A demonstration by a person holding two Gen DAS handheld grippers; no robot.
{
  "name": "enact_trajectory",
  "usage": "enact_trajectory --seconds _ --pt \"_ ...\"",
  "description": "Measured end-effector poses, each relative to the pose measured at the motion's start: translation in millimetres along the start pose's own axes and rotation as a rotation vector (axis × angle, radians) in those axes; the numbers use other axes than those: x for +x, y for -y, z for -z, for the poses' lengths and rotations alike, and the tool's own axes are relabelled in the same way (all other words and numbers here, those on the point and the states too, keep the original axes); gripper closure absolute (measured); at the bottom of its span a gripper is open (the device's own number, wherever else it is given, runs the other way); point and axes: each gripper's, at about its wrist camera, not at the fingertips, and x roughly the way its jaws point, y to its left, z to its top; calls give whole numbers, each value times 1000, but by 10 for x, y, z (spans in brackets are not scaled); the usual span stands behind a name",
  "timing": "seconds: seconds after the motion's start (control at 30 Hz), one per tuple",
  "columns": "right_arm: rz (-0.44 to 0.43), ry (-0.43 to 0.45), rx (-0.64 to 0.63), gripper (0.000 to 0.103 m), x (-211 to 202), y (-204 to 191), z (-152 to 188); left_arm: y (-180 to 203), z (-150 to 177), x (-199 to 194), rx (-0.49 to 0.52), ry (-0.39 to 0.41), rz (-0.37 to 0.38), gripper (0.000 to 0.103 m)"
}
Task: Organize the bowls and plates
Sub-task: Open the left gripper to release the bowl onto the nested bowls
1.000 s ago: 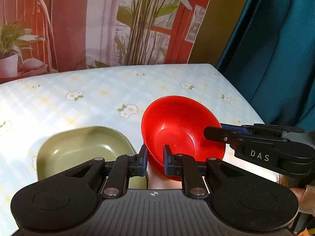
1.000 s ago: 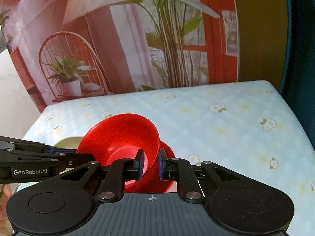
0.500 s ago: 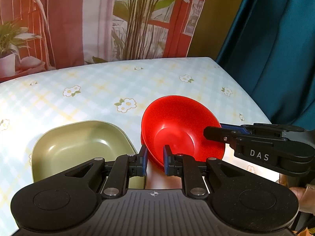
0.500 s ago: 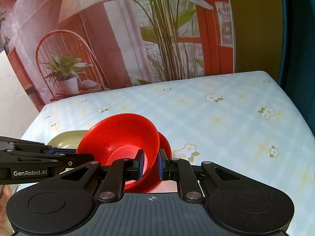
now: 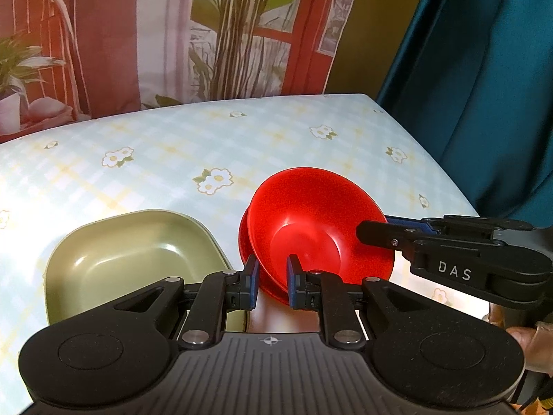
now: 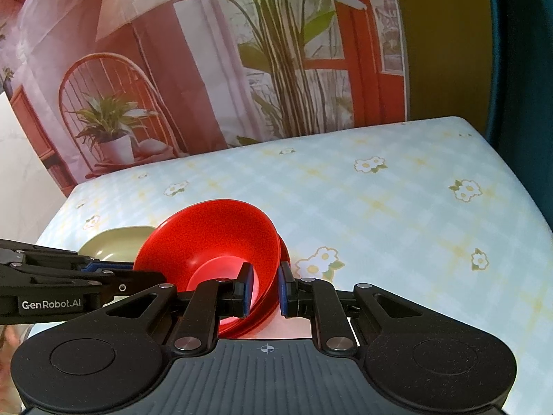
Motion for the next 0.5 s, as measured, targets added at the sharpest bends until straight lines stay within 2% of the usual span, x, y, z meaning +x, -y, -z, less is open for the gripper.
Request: enact_trajectory --seconds 0.5 --pt "1 1 10 88 0 53 -2 13 -6 43 10 -8 4 85"
